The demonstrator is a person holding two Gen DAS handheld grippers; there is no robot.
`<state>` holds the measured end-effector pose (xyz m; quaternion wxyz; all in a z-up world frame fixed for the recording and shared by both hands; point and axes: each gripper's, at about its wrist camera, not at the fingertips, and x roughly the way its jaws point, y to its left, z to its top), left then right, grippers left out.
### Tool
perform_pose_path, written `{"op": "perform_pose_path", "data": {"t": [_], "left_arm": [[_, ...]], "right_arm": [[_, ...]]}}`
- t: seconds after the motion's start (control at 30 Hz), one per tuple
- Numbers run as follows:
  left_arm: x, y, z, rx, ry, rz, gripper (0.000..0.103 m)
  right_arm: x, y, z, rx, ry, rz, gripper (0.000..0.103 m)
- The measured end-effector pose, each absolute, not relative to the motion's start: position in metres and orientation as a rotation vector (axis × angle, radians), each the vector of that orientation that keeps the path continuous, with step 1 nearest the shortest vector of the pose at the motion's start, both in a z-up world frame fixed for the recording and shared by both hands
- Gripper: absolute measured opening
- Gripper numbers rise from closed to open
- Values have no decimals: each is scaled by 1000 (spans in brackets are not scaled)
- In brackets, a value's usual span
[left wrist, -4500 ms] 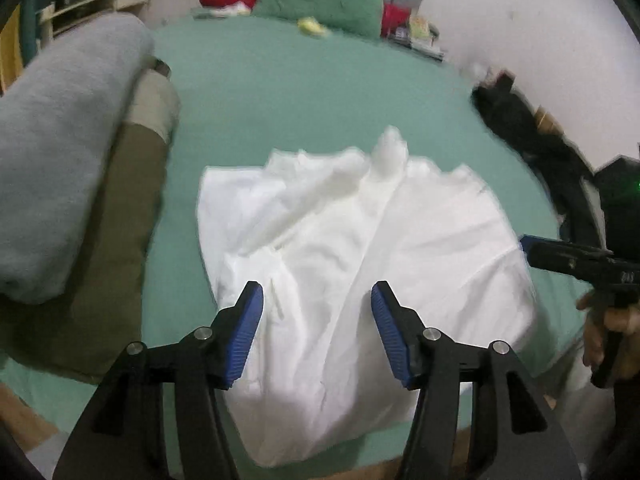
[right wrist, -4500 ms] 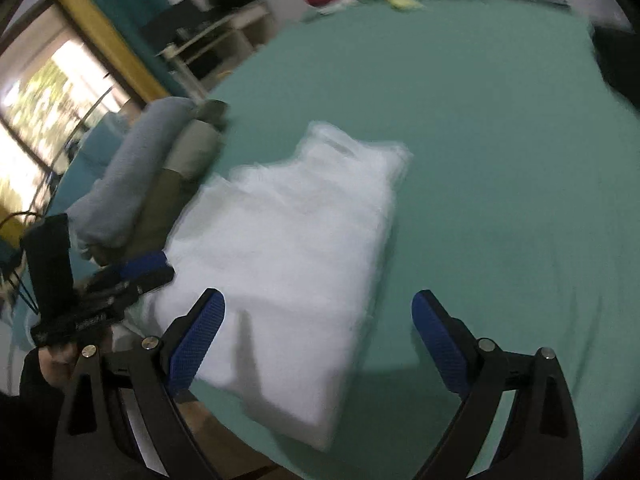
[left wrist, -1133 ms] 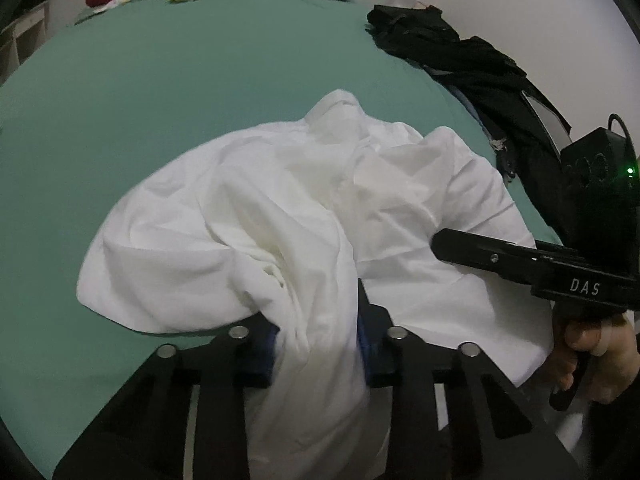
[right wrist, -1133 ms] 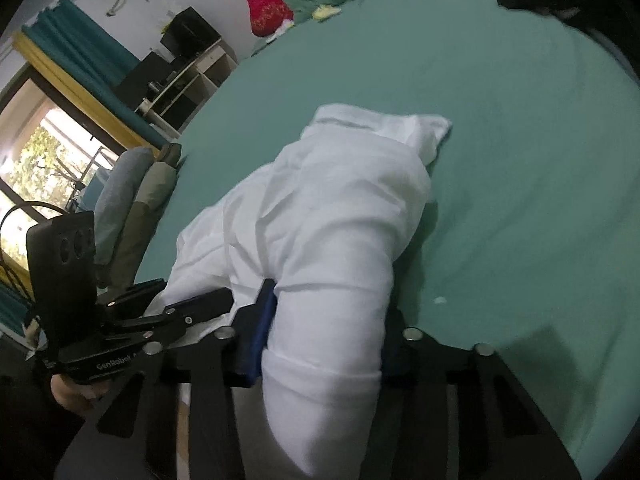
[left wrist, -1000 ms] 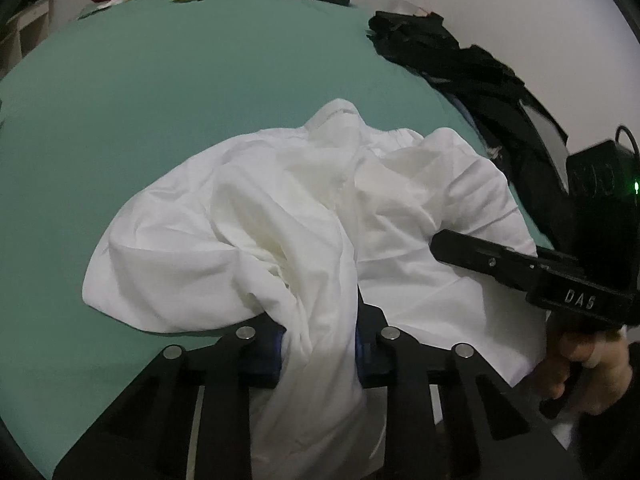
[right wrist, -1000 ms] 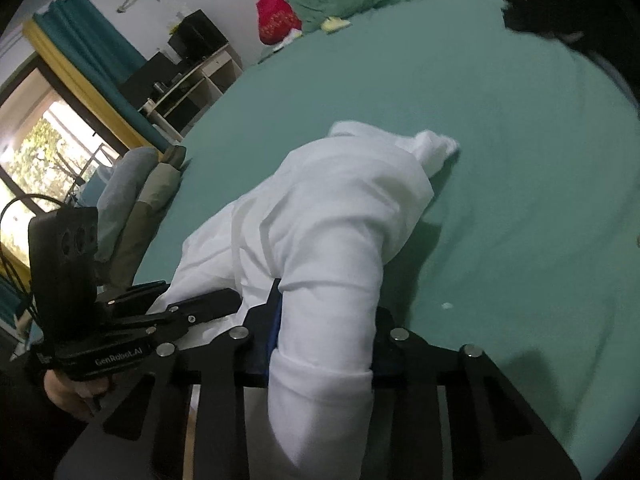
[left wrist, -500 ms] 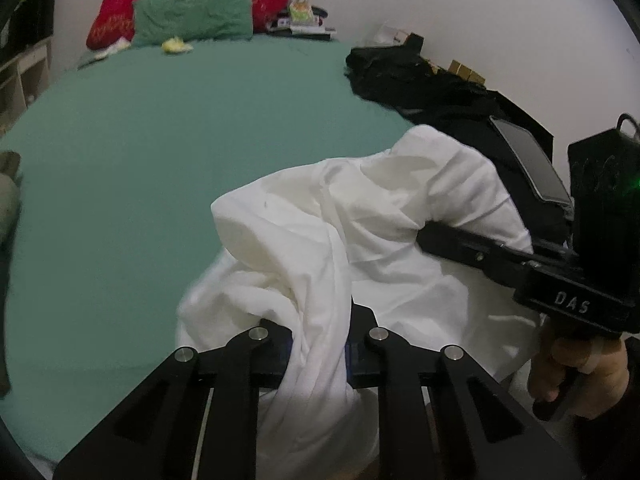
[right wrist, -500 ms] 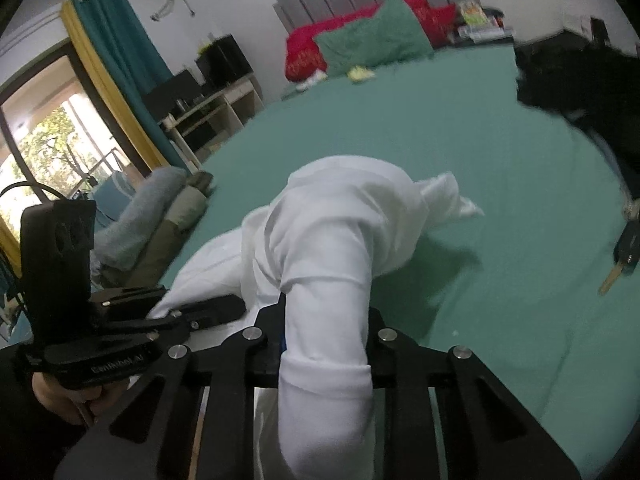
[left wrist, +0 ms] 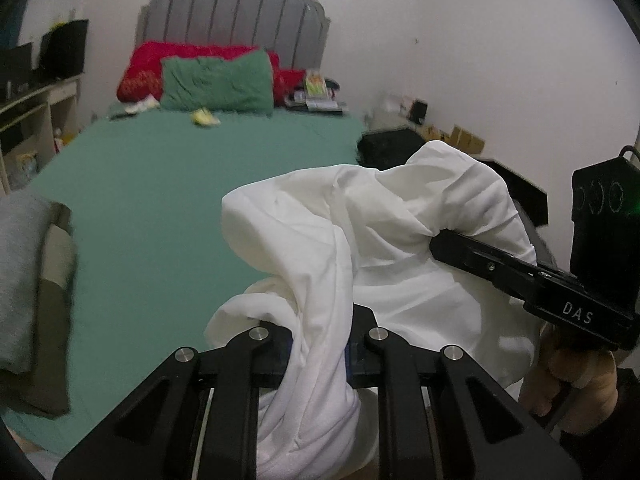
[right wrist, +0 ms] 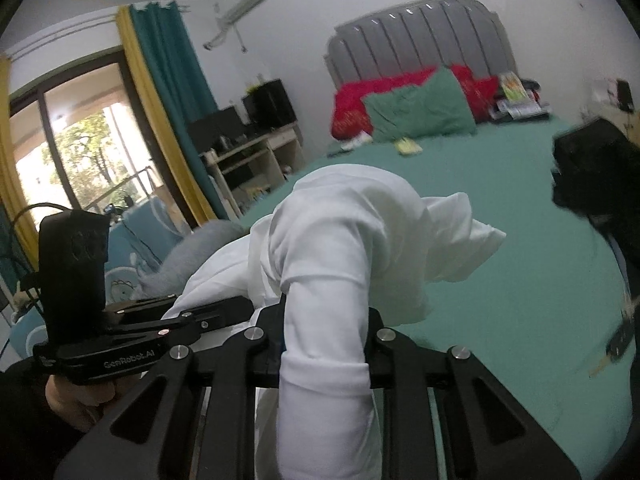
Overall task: Fold large clothes
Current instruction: 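Lift the jacket bundle and carry it to the grey clothes stack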
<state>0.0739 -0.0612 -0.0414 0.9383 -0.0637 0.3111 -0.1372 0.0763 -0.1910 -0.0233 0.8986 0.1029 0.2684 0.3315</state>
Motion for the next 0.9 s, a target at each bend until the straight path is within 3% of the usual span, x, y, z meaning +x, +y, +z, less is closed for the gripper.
{"op": "perform_pose_path", "data": {"t": [0.4, 0.9], "left_arm": [[40, 78, 18, -139, 475, -151, 17], [48, 292, 89, -35, 464, 44, 19]], "right_arm": [[94, -50, 38, 143, 444, 867, 21], [140, 157, 57, 285, 408, 1133, 21]]}}
